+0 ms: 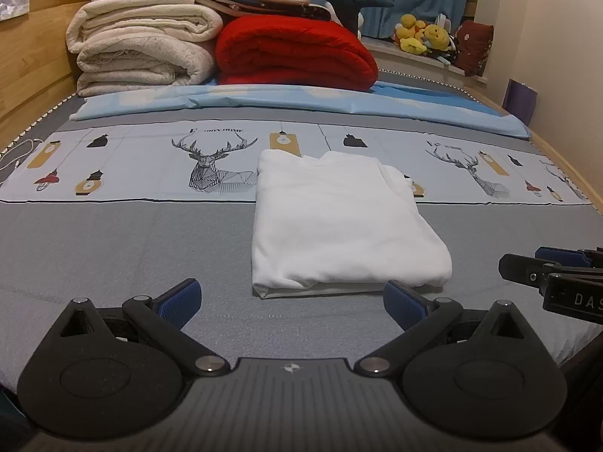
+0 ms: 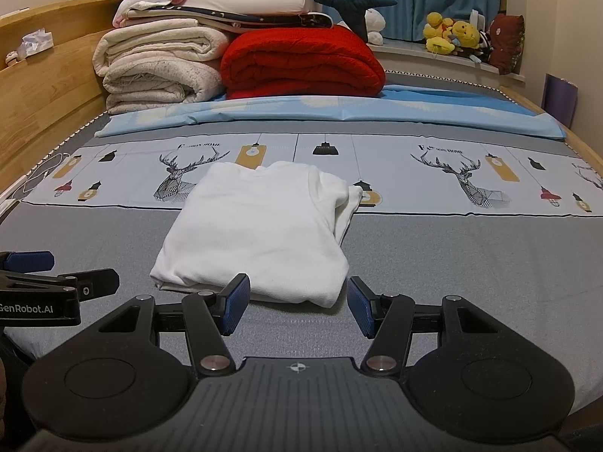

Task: Fold small clothes

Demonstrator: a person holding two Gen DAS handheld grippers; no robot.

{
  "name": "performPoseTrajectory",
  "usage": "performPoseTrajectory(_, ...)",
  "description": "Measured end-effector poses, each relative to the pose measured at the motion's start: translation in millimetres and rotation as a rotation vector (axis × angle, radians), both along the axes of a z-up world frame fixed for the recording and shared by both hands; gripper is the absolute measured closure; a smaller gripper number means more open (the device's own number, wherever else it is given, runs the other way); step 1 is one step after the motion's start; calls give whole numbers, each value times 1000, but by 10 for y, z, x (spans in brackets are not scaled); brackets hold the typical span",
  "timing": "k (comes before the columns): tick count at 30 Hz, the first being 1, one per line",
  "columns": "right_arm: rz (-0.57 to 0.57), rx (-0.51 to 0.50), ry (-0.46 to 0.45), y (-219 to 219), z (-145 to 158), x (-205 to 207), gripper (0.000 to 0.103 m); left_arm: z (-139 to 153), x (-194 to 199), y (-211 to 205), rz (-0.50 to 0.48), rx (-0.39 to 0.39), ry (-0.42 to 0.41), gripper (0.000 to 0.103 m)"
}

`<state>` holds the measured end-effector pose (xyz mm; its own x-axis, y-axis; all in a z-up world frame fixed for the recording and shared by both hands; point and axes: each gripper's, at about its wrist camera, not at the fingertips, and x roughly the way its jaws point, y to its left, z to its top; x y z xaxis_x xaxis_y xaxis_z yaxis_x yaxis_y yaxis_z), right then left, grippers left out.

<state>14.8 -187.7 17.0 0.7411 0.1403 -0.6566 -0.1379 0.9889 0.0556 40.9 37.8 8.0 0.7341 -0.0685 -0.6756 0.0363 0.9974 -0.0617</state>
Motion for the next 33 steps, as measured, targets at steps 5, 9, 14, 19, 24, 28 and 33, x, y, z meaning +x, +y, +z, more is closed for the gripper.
performPoseTrajectory(5, 0, 0, 1, 1, 0, 1, 44, -2, -2, -6, 0, 0, 0, 0)
performPoseTrajectory(9, 0, 0, 1, 0, 4, 3, 44, -2, -2, -10, 1, 0, 0, 0)
performPoseTrajectory(14, -2, 3, 0, -5, -7, -7, 44, -9, -3, -16, -3, 5, 0, 0)
performPoseTrajectory(19, 0, 3, 2, -3, -26, -17, 44, -20, -11, -1, -15, 4, -1, 0)
performPoseTrajectory(24, 4, 1, 3, -5, -32, -23, 44, -19, -10, 10, -15, 0, -1, 0)
performPoseTrajectory(28, 5, 0, 5, -6, -31, -27, 44, -15, -13, 12, -18, 0, -4, 0)
performPoseTrajectory(33, 4, 0, 6, -10, -30, -23, 44, -4, -21, 28, -18, 0, -14, 0)
